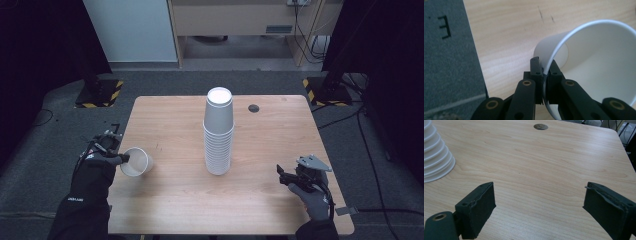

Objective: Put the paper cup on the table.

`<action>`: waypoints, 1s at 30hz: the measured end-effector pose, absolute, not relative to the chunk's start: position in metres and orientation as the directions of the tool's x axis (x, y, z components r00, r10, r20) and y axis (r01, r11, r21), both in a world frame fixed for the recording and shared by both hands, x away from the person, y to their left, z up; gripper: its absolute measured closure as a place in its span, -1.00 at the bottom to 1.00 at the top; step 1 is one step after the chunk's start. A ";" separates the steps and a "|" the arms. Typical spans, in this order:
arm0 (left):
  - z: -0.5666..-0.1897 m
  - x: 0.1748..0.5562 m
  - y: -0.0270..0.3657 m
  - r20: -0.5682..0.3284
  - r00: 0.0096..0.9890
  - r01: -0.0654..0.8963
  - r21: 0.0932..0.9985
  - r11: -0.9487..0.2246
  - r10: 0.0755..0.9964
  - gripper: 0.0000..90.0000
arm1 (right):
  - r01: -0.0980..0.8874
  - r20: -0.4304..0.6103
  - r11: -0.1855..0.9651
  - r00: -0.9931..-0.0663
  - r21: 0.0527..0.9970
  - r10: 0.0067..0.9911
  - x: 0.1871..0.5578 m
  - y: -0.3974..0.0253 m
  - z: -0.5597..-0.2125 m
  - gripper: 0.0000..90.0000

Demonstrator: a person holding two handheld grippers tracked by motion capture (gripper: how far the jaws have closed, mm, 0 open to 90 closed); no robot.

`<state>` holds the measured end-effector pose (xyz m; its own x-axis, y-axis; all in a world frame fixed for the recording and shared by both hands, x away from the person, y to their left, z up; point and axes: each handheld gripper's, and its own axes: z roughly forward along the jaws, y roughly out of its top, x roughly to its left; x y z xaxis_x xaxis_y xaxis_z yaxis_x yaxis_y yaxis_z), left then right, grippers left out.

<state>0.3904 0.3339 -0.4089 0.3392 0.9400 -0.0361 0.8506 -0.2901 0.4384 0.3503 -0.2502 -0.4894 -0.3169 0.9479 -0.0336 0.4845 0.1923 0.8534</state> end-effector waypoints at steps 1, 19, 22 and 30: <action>-0.409 0.391 0.334 -0.036 0.344 0.858 0.418 -0.298 0.938 0.90 | 0.484 -0.036 0.195 -0.319 0.853 0.947 0.350 -0.250 -0.489 -0.77; -0.415 0.398 0.321 -0.088 0.322 0.915 0.283 -0.286 0.943 0.87 | 0.485 -0.035 0.198 -0.324 0.852 0.945 0.350 -0.250 -0.489 -0.78; -0.417 0.399 0.320 -0.086 0.322 0.911 0.299 -0.284 0.943 0.80 | 0.484 -0.036 0.199 -0.324 0.852 0.946 0.350 -0.250 -0.489 -0.78; -0.416 0.397 0.320 -0.079 0.303 0.881 0.404 -0.247 0.950 0.50 | 0.486 -0.037 0.199 -0.323 0.851 0.946 0.350 -0.250 -0.490 -0.78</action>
<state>0.3971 0.3196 -0.4160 0.3027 0.9498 -0.0794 0.8808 -0.2470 0.4041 0.3501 -0.2496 -0.4900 -0.3227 0.9458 -0.0373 0.4861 0.1994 0.8509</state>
